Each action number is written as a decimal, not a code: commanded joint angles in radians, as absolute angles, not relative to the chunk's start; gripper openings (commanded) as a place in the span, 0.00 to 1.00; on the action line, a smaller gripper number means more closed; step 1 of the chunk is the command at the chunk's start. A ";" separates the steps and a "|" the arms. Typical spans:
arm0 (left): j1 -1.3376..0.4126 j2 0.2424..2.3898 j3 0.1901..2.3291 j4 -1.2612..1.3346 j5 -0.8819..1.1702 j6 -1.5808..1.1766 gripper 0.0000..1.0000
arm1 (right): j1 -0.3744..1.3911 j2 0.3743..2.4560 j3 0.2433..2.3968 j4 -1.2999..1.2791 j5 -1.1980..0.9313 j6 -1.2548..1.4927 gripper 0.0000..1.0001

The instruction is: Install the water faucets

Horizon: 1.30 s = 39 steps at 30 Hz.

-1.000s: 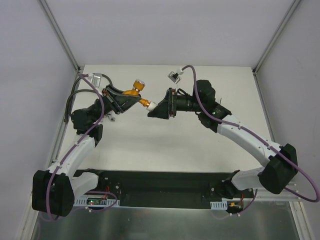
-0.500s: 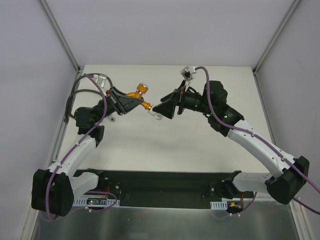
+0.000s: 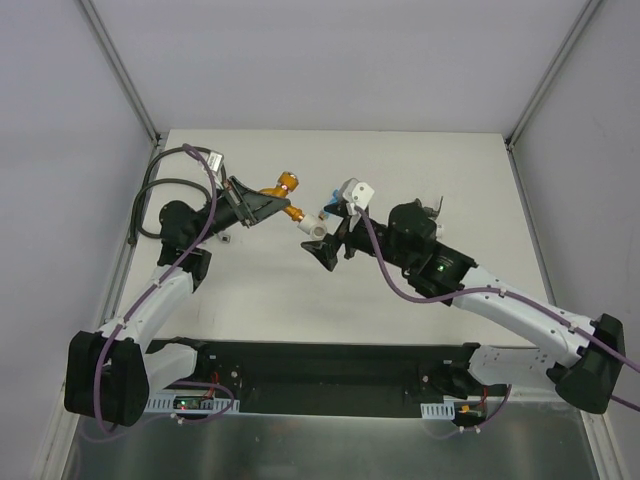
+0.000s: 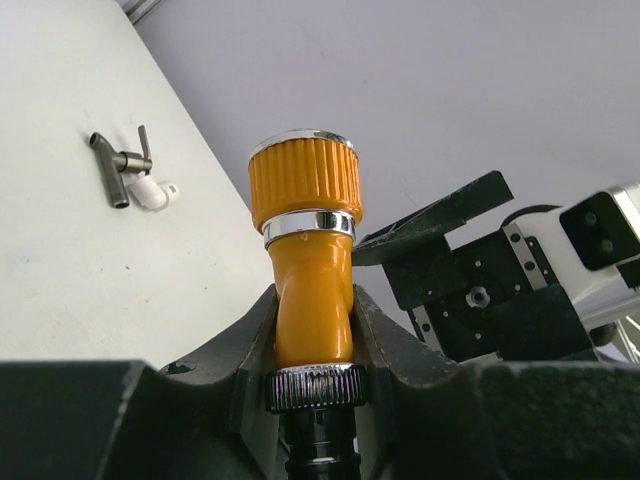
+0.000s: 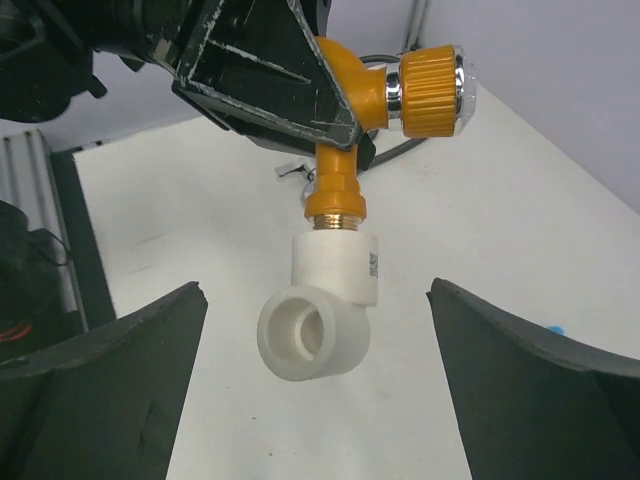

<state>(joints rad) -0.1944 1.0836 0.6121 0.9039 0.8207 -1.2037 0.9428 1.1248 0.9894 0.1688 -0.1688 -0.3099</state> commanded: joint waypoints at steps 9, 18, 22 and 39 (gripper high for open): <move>-0.179 1.086 0.681 0.910 0.842 -1.244 0.00 | 1.019 1.261 1.020 0.327 0.038 -0.462 0.89; -0.179 1.077 0.692 0.914 0.859 -1.213 0.00 | 1.017 1.256 1.032 0.350 0.009 -0.375 0.31; -0.179 1.065 0.686 0.951 0.862 -1.181 0.00 | 1.005 1.236 1.046 0.342 -0.052 -0.269 0.04; -0.179 1.081 0.638 1.362 0.920 -1.224 0.00 | 0.790 1.305 1.129 0.474 -0.514 0.620 0.02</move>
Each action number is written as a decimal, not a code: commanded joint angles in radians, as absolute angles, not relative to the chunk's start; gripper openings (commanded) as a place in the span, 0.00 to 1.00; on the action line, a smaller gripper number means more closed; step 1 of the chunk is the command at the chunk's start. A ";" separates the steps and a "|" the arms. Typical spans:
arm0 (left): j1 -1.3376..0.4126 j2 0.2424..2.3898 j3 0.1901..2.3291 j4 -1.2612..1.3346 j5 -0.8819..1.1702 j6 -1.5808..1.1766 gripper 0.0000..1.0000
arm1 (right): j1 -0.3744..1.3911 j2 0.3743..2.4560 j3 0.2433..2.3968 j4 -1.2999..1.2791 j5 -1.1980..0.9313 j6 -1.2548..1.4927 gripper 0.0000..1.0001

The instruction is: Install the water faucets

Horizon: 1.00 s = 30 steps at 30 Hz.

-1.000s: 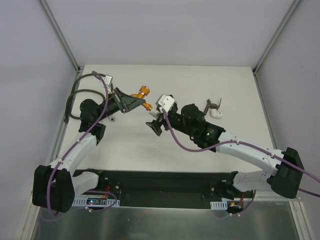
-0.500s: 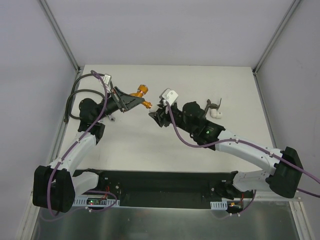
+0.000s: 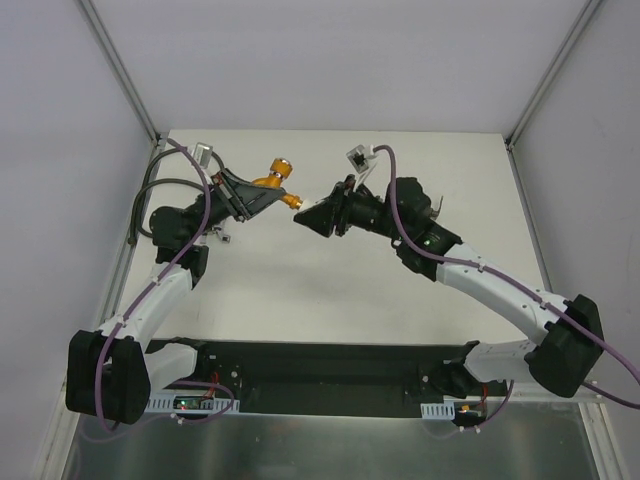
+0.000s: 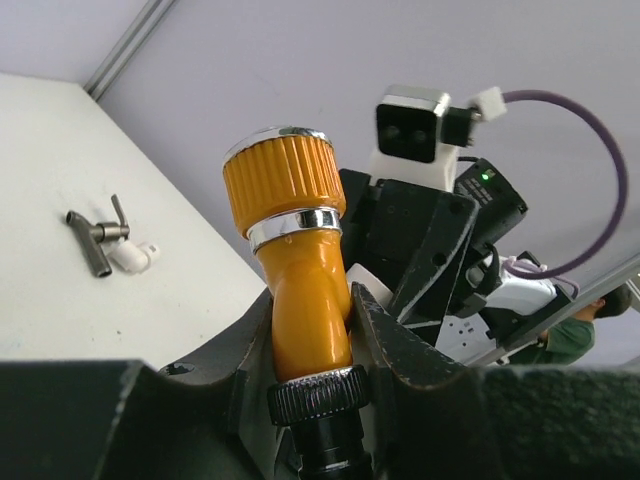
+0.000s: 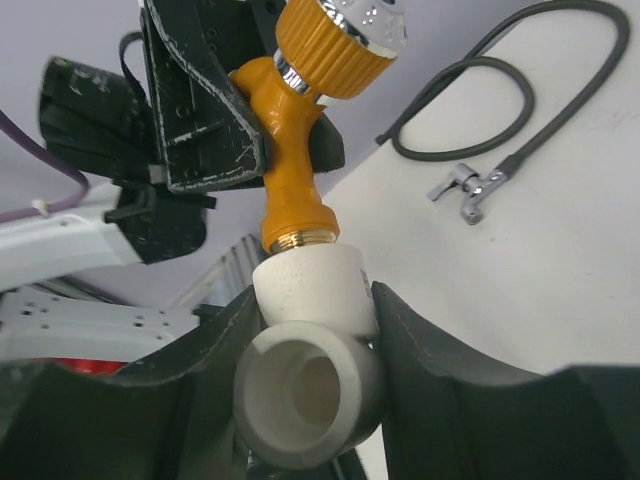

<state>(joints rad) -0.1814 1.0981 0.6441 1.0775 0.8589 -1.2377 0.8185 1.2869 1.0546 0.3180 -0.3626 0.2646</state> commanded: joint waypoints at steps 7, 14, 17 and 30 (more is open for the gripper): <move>-0.181 1.046 0.617 1.506 0.920 -1.220 0.00 | 0.764 1.408 1.111 0.658 -0.609 0.874 0.02; -0.181 1.035 0.614 1.405 0.887 -1.200 0.00 | 0.756 1.425 1.101 0.720 -0.608 0.862 0.26; -0.181 1.043 0.612 1.341 0.859 -1.206 0.00 | 0.750 1.396 1.098 0.642 -0.580 0.769 0.54; -0.175 1.022 0.624 1.089 0.793 -1.210 0.00 | 0.756 1.174 1.078 0.235 -0.275 0.225 1.00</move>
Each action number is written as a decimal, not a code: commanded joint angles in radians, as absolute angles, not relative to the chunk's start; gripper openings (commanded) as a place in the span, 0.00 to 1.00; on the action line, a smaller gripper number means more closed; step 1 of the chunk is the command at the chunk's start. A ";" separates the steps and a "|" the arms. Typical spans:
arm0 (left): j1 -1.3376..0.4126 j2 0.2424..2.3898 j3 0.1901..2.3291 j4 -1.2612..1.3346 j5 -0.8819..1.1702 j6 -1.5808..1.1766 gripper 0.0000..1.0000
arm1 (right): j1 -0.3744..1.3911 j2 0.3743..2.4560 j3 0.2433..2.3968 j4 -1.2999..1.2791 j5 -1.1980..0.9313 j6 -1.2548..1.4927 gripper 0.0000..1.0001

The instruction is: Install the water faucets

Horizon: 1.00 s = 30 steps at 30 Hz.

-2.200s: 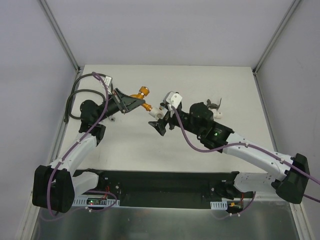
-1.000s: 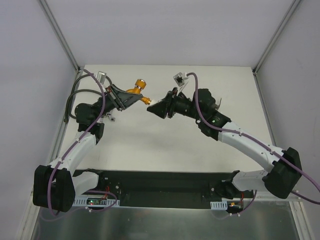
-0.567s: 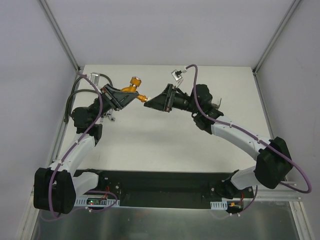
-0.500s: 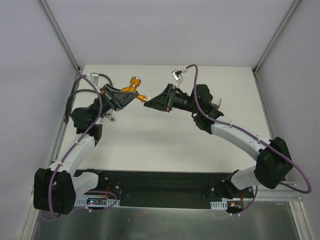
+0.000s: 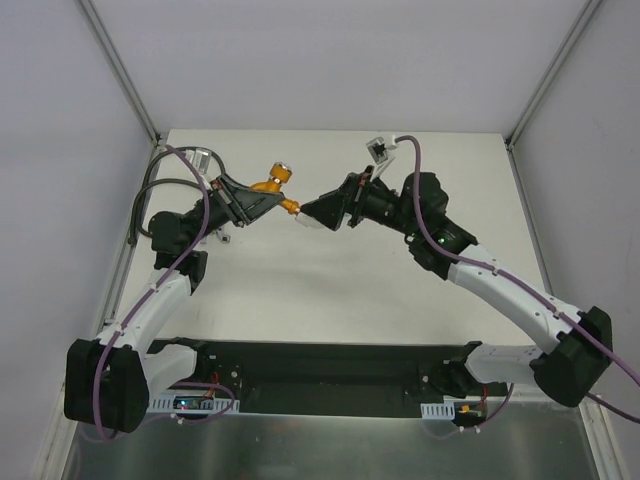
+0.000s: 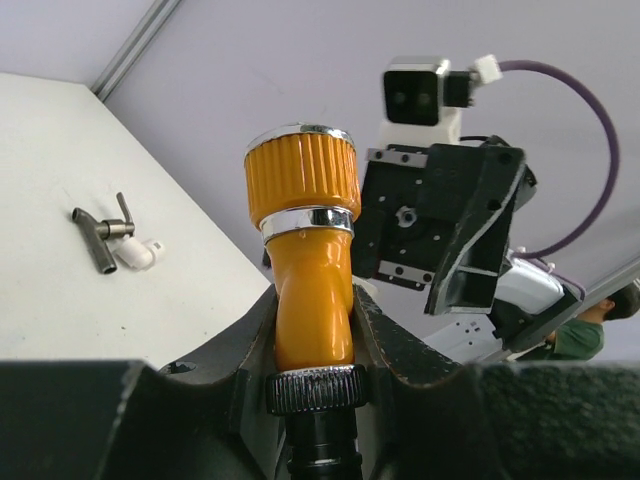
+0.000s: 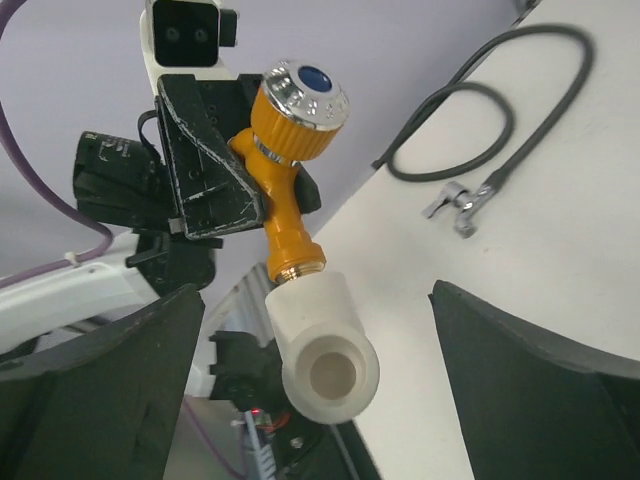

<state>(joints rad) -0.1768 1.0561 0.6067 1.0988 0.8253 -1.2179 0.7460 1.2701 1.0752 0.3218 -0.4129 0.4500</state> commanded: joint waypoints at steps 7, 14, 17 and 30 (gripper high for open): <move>-0.172 1.026 0.638 1.005 0.787 -1.213 0.00 | 0.919 1.091 1.039 0.185 -0.023 -0.277 0.99; -0.170 1.042 0.646 0.973 0.793 -1.218 0.00 | 1.123 1.112 0.999 0.284 0.250 -0.664 1.00; -0.169 1.046 0.650 0.971 0.802 -1.224 0.00 | 1.172 1.161 1.028 0.281 0.339 -0.780 1.00; -0.166 1.052 0.660 0.971 0.821 -1.229 0.00 | 1.235 1.361 1.054 0.466 0.575 -1.012 0.85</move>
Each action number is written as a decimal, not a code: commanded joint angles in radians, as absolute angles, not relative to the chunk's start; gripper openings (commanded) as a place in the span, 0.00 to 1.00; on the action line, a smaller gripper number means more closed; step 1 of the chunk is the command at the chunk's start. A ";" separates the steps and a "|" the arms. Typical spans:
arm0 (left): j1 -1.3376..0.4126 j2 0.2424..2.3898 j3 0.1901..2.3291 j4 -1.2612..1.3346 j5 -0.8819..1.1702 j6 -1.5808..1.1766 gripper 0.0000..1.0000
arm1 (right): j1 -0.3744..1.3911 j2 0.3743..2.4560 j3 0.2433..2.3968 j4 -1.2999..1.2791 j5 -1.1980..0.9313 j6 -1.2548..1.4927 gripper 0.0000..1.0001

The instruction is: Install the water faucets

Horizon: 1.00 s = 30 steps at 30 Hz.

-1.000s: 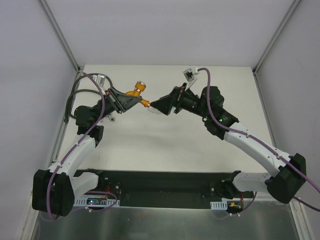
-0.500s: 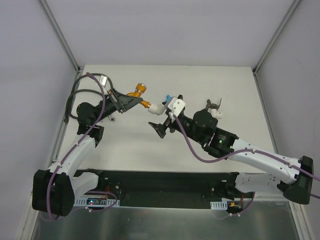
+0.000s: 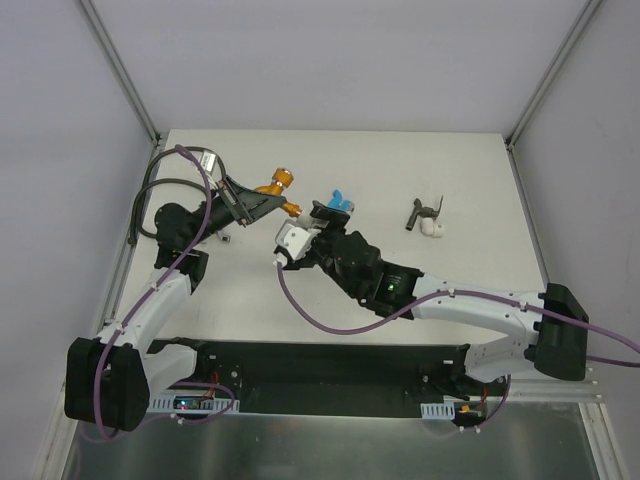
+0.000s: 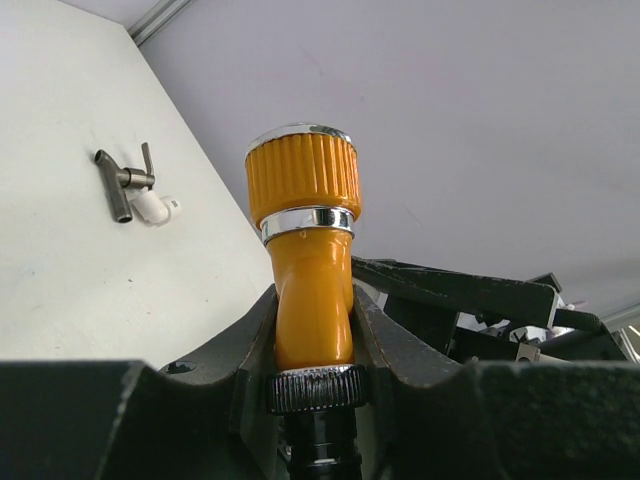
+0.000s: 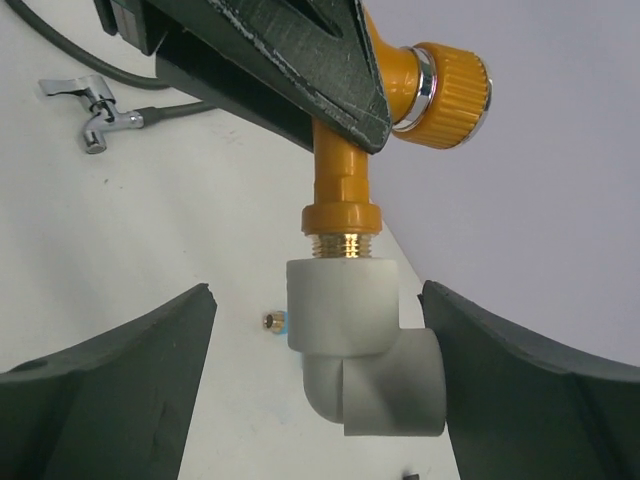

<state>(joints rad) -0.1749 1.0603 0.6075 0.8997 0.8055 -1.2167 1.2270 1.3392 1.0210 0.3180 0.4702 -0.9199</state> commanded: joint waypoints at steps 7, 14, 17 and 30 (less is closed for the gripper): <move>-0.166 1.052 0.660 0.985 0.825 -1.230 0.00 | 1.235 1.393 1.065 0.497 0.578 -1.009 0.38; -0.166 1.045 0.653 1.034 0.828 -1.232 0.00 | 1.220 1.325 1.098 0.333 0.422 -0.837 0.02; -0.166 1.045 0.647 1.071 0.830 -1.233 0.00 | 1.181 1.283 1.121 0.235 0.283 -0.738 0.02; -0.166 1.046 0.617 1.340 0.848 -1.262 0.00 | 0.887 1.239 1.218 0.100 -0.465 -0.115 0.02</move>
<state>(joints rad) -0.1734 1.0603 0.6086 1.0897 0.8394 -1.2690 0.9379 1.2671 1.1446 0.1135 -0.1970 -0.3885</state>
